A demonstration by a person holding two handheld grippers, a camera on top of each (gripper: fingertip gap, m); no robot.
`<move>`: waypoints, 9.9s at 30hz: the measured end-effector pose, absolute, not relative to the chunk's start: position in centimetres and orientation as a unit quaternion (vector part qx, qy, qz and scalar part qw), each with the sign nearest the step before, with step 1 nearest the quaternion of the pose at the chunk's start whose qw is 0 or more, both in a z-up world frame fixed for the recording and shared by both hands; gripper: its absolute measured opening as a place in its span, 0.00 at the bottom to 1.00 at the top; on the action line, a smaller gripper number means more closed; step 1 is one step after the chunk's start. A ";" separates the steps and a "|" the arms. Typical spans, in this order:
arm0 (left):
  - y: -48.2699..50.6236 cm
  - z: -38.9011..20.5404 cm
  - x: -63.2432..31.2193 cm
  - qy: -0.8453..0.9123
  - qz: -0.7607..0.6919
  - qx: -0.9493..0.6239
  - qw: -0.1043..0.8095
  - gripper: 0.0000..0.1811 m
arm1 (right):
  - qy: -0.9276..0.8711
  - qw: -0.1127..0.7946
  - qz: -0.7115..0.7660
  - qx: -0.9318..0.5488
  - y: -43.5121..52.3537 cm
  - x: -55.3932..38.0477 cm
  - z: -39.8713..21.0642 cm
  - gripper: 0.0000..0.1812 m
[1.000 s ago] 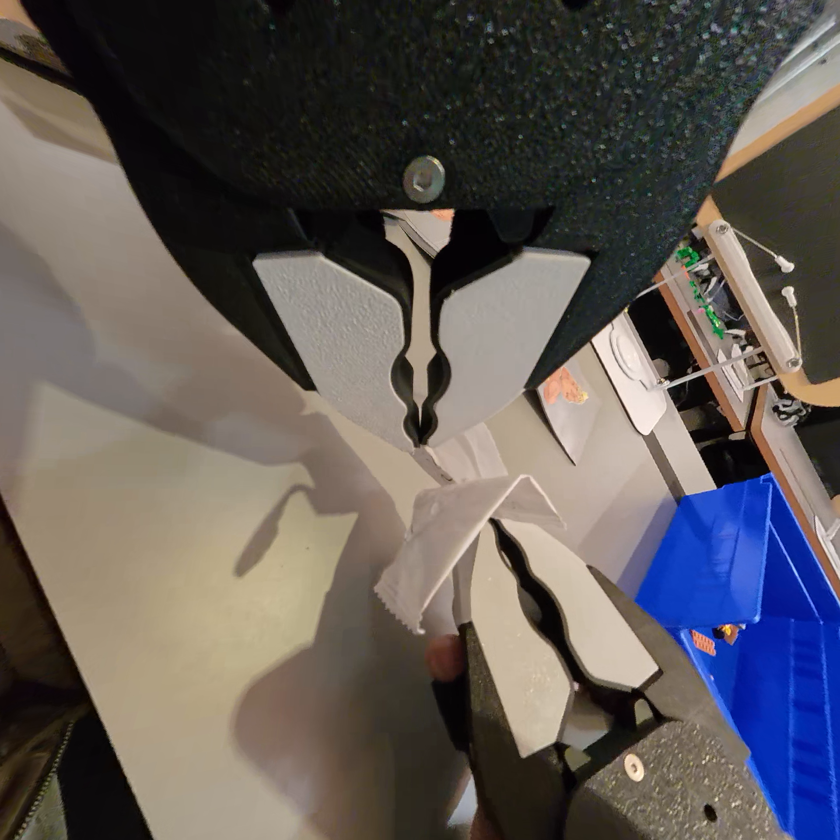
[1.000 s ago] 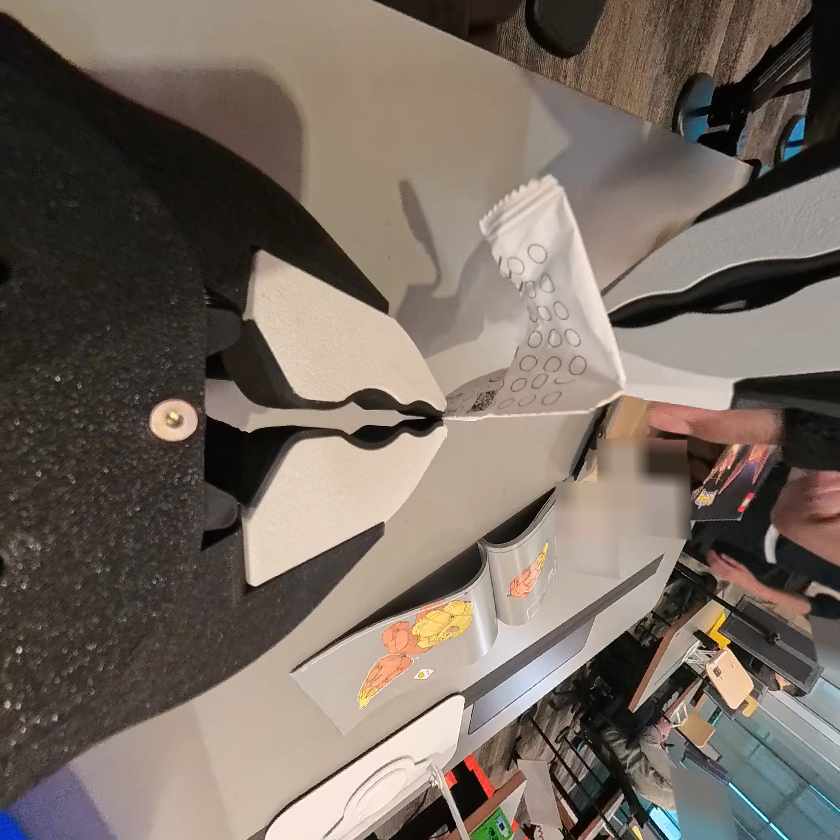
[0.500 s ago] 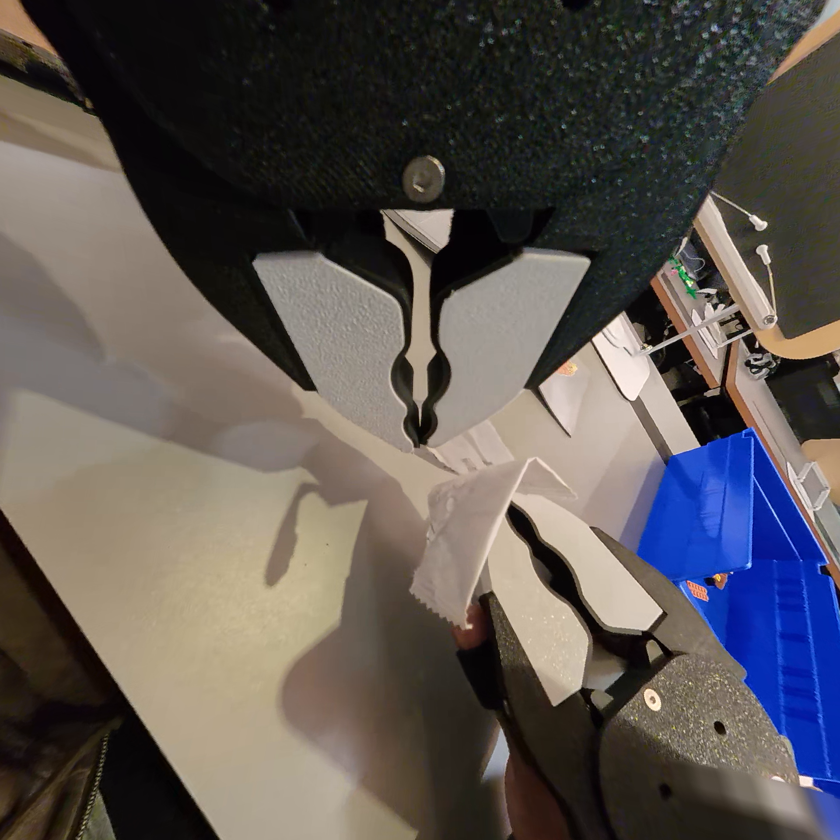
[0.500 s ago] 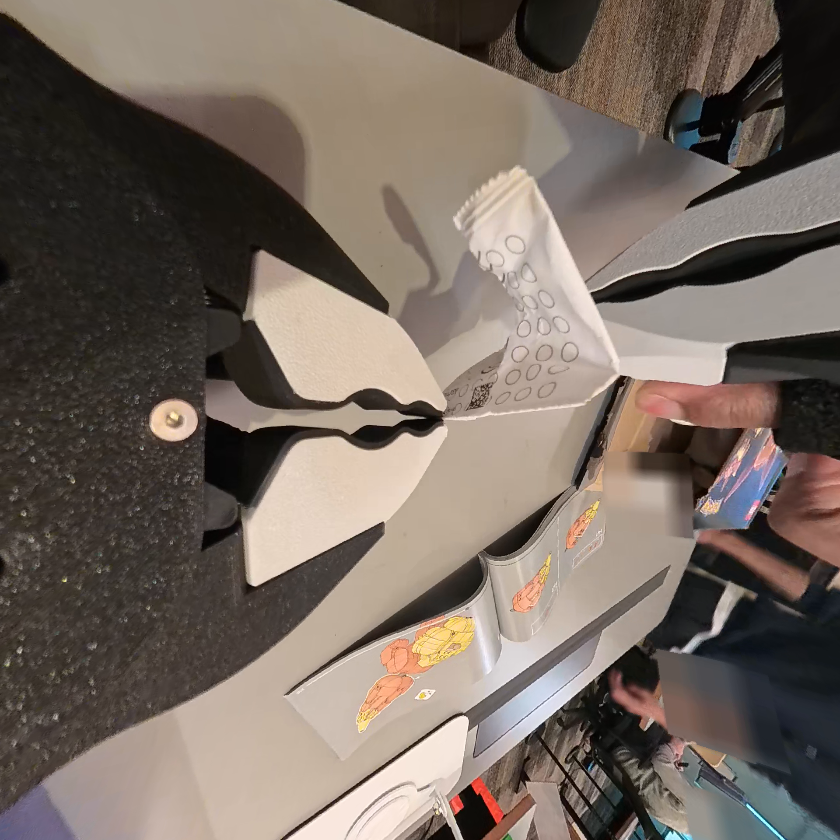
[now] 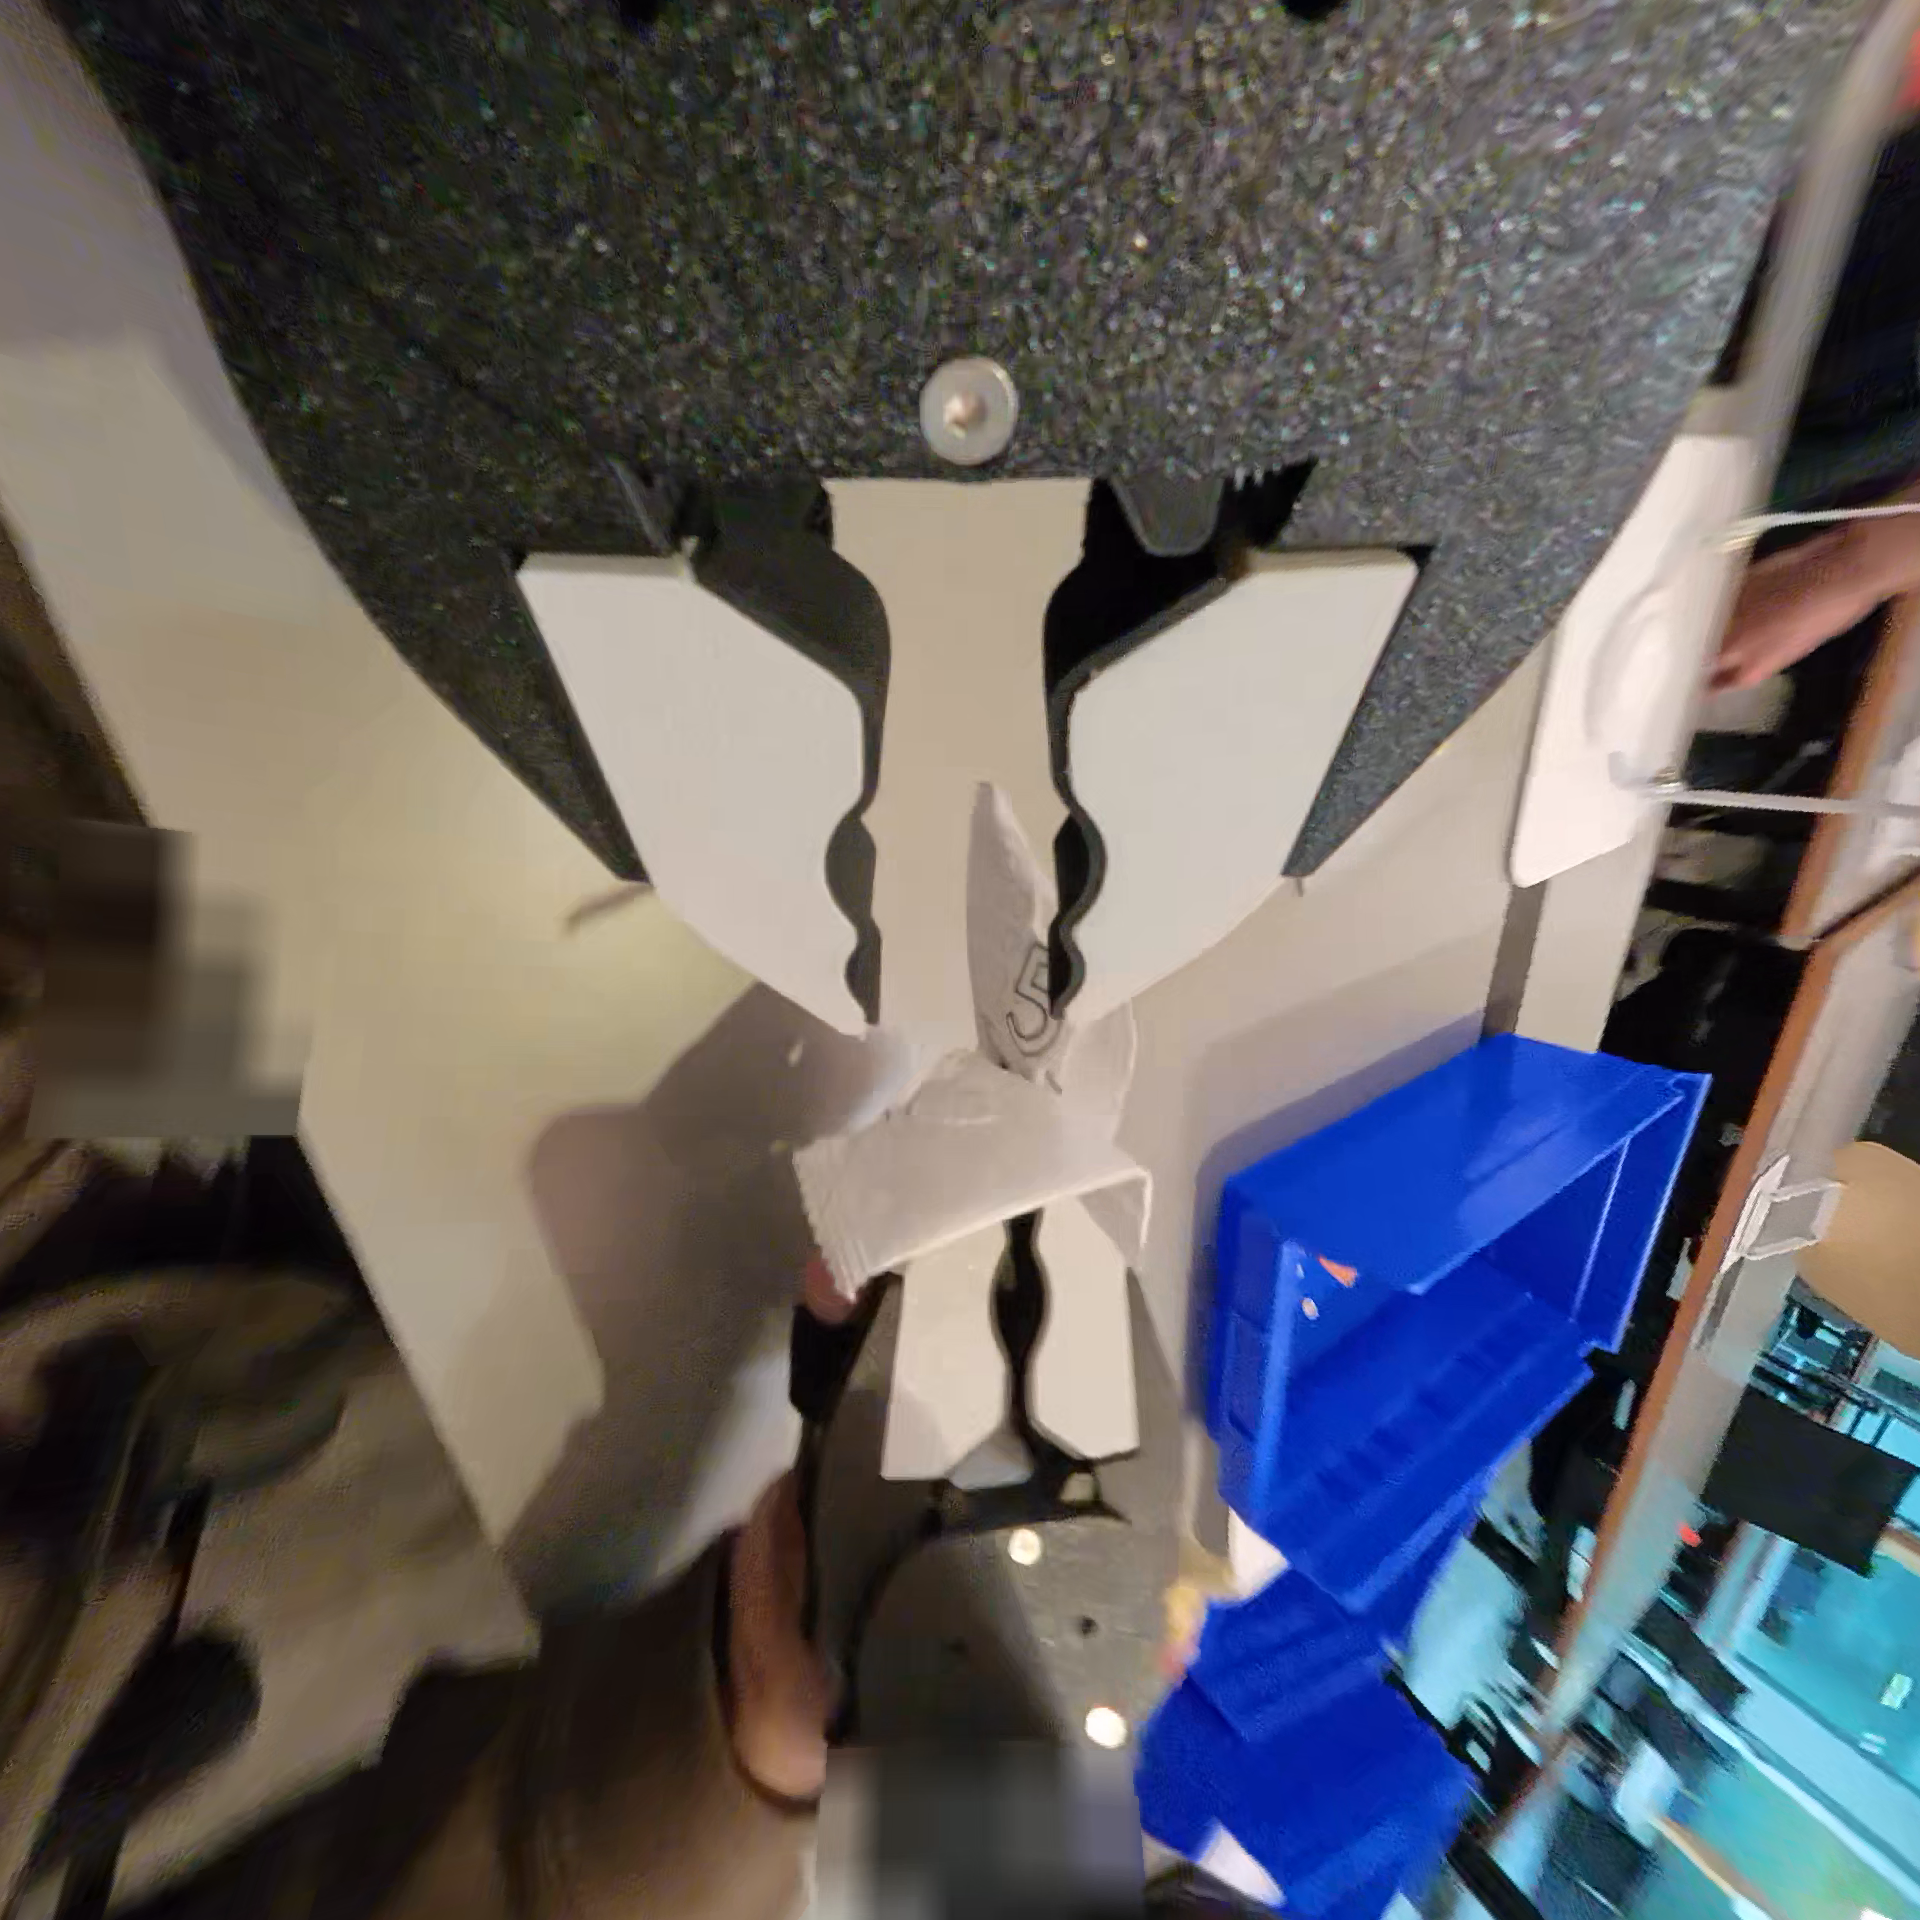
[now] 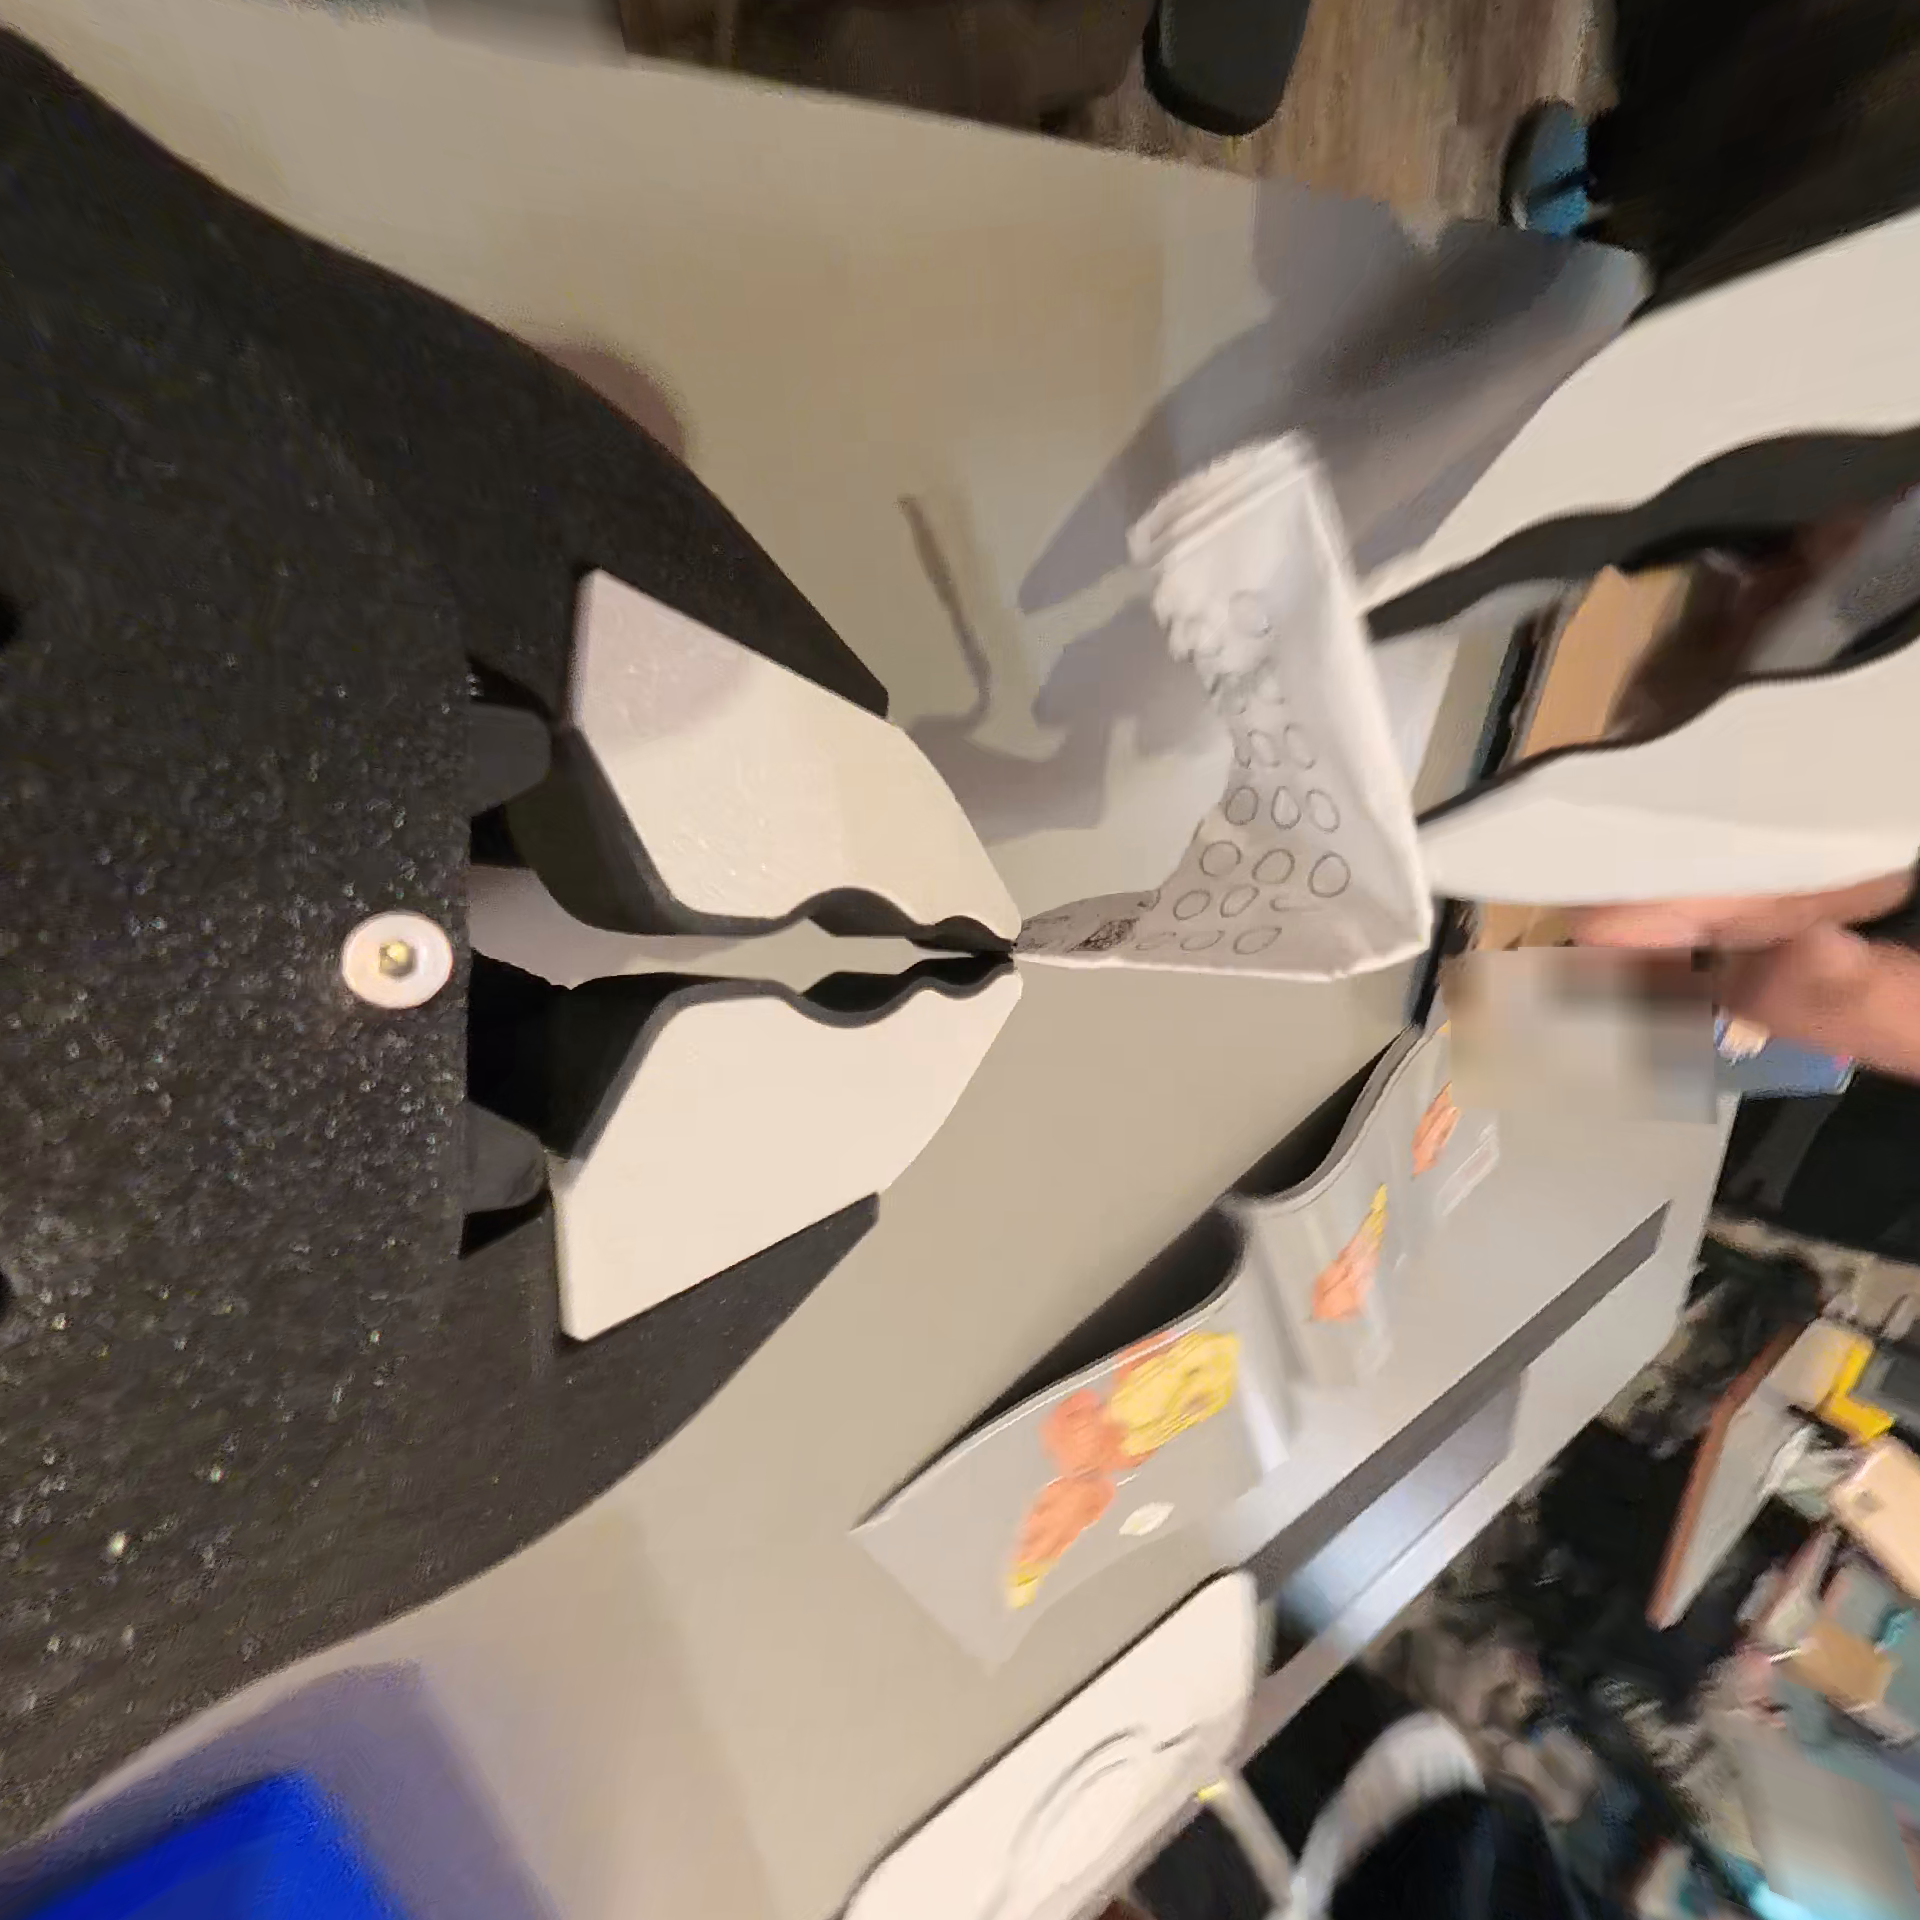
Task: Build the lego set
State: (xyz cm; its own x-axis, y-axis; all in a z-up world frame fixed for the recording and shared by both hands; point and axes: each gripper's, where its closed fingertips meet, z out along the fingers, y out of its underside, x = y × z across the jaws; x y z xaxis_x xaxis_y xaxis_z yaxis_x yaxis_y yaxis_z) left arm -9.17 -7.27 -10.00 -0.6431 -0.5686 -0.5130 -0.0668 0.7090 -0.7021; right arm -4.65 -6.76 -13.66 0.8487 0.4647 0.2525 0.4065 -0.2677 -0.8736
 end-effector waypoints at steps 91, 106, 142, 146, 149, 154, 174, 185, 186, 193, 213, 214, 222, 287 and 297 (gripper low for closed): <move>12.4 -15.2 5.3 0.767 -0.146 -0.538 0.319 0.34 | -0.050 0.637 0.062 -0.766 6.6 5.2 -13.0 0.26; 13.4 -18.4 6.2 0.819 -0.087 -0.510 0.250 0.38 | -0.143 0.600 -0.102 -0.780 6.2 7.1 -14.5 0.25; 13.0 -19.7 6.2 0.807 -0.151 -0.544 0.172 0.37 | -0.143 0.591 -0.090 -0.789 5.9 8.6 -14.9 0.23; 13.2 -19.5 6.1 0.802 -0.164 -0.550 0.168 0.37 | -0.145 0.591 -0.089 -0.789 5.9 8.5 -14.9 0.23; 13.3 -19.3 6.1 0.796 -0.173 -0.555 0.168 0.37 | -0.139 0.591 -0.084 -0.790 5.9 8.7 -14.9 0.23; 13.5 -18.6 5.9 0.793 -0.179 -0.556 0.173 0.37 | -0.139 0.587 -0.080 -0.794 6.0 8.7 -15.0 0.23; 14.2 -17.9 5.5 0.787 -0.178 -0.562 0.185 0.36 | -0.107 0.546 -0.125 -0.822 6.7 10.0 -16.2 0.21; 14.5 -16.4 5.2 0.782 -0.187 -0.561 0.198 0.36 | -0.146 0.510 -0.219 -0.819 7.9 11.0 -17.0 0.24; 14.4 -16.3 5.1 0.781 -0.192 -0.560 0.198 0.36 | -0.150 0.509 -0.226 -0.817 8.2 11.0 -17.0 0.25; 14.3 -16.0 5.2 0.778 -0.210 -0.561 0.192 0.36 | -0.175 0.511 -0.254 -0.802 9.5 10.4 -17.0 0.25; 14.4 -14.3 4.6 0.774 -0.219 -0.557 0.206 0.35 | -0.186 0.493 -0.298 -0.796 9.9 10.4 -17.3 0.25; 14.4 -14.2 4.6 0.775 -0.219 -0.556 0.206 0.35 | -0.186 0.492 -0.299 -0.796 9.9 10.4 -17.3 0.25; 13.9 -14.3 4.3 0.783 -0.217 -0.549 0.196 0.35 | -0.145 0.518 -0.303 -0.787 10.4 11.3 -16.1 0.25; 17.4 -20.9 -19.4 0.575 -0.037 -0.766 0.286 0.30 | -0.232 0.597 -0.194 -0.743 19.0 -4.4 -14.2 0.25; 17.7 -21.2 -20.1 0.581 0.007 -0.767 0.272 0.01 | -0.235 0.595 -0.199 -0.743 18.7 -4.0 -14.3 0.24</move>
